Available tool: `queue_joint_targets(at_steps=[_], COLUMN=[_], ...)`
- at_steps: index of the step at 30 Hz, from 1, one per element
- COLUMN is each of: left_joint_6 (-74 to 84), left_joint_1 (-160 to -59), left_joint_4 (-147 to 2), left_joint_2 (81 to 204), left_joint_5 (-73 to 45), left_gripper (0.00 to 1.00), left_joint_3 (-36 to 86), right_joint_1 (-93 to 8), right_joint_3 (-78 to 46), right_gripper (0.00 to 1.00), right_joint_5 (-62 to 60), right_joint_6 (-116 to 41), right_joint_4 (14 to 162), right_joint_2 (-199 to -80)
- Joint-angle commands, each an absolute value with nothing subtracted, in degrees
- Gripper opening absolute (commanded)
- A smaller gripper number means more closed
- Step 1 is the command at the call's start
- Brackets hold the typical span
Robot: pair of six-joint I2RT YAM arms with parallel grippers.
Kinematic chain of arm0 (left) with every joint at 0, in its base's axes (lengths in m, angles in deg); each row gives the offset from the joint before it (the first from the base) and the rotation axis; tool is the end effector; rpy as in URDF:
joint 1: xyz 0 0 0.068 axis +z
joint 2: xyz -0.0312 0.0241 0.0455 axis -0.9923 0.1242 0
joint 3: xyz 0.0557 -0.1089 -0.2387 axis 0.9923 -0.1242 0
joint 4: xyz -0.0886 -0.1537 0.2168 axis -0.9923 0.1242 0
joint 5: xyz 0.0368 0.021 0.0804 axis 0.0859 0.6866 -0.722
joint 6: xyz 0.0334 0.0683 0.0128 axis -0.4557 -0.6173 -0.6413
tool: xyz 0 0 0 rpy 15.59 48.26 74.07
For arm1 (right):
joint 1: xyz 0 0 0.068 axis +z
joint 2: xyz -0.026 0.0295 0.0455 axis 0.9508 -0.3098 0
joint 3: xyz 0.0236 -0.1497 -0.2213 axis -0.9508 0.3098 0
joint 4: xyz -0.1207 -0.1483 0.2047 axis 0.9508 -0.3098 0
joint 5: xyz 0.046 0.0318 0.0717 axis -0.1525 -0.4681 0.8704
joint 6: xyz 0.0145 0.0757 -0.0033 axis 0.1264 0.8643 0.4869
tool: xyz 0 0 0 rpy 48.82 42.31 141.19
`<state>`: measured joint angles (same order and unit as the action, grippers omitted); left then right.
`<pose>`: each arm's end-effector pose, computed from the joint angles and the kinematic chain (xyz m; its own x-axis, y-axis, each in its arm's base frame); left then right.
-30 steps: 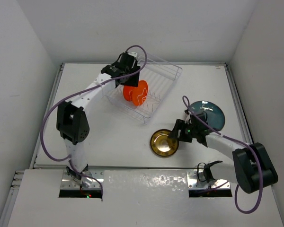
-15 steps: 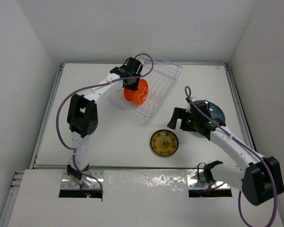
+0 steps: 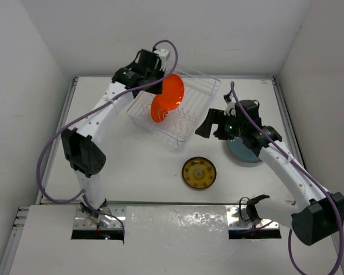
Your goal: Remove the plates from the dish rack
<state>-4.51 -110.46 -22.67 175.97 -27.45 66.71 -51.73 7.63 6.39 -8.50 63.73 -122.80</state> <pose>0.4149 -0.2098 0.3469 -0.6145 0.2859 -0.7353 0.3809 0.9237 0.0409 0.2645 0.1154 0.2668 -0.7680 0.3204 -0.5545 -0.0939 0.8002 0.5924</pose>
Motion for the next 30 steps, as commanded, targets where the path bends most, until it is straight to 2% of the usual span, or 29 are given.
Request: queue_joint_targets(at_steps=[1,6,8,11,14,15,16,17,18,19,20,22,23,24,25,26,30], left_joint_6=[-0.4,10.7,13.7,19.3,23.4,24.2,24.3,24.5,24.5,24.5,24.3,23.8,21.7,19.8,18.2,15.6,12.3], left_joint_1=[-110.7,-110.6,-110.6,-110.3,-109.9,-109.9,-109.8,-109.9,-109.8,-109.8,-109.8,-109.4,-109.2,-108.9,-108.7,-108.5,-107.7], left_joint_4=[-27.5,-43.6,-48.8,-58.2,-64.8,-66.1,-66.2,-66.1,-65.7,-65.6,-65.2,-64.1,-58.8,-53.5,-48.8,-39.1,-26.6], left_joint_2=[169.7,165.7,164.2,162.4,161.5,161.5,161.7,161.9,162.1,162.2,162.5,162.4,162.5,163.5,164.1,164.8,167.4], left_joint_5=[-6.4,17.3,21.3,26.8,29.9,30.5,30.4,30.2,29.5,28.9,28.2,24.5,21.5,11.6,5.7,-8.8,-34.1], left_gripper=[0.00,0.00,0.00,0.00,0.00,0.00,0.00,0.00,0.09,0.18,0.25,0.51,0.91,1.00,1.00,1.00,1.00], left_joint_3=[70.1,58.4,52.5,45.8,41.7,41.3,41.0,40.8,40.8,40.9,41.1,42.2,43.6,48.4,50.8,53.7,60.7], right_joint_1=[-51.7,-55.0,-56.4,-59.6,-62.6,-63.1,-63.3,-63.2,-63.2,-63.2,-63.2,-63.4,-63.6,-64.3,-64.5,-64.7,-64.6], right_joint_3=[0.0,-5.4,-5.6,-4.0,-0.7,-0.2,0.3,0.6,1.3,2.8,3.2,4.3,4.6,4.7,4.6,4.6,10.0], right_gripper=[0.99,0.99,0.98,0.92,0.67,0.53,0.44,0.31,0.07,0.00,0.00,0.00,0.00,0.00,0.00,0.00,0.00], right_joint_5=[14.3,16.1,16.8,19.2,23.6,24.7,26.9,28.1,28.9,29.0,29.4,29.1,28.5,25.3,22.9,19.8,19.6], right_joint_6=[-12.3,-13.0,-12.0,-9.5,-5.6,-4.2,-3.9,-3.0,-2.2,-1.6,-1.6,-3.0,-3.7,-5.8,-7.3,-10.1,-14.4], right_joint_4=[72.1,76.1,79.0,83.5,90.4,91.4,92.7,93.5,94.9,95.2,95.3,93.6,90.5,84.6,81.5,79.0,75.4], right_joint_2=[-125.9,-131.8,-132.6,-132.2,-131.2,-130.7,-130.7,-130.7,-130.3,-130.2,-129.8,-128.9,-128.6,-127.8,-127.5,-127.4,-125.5])
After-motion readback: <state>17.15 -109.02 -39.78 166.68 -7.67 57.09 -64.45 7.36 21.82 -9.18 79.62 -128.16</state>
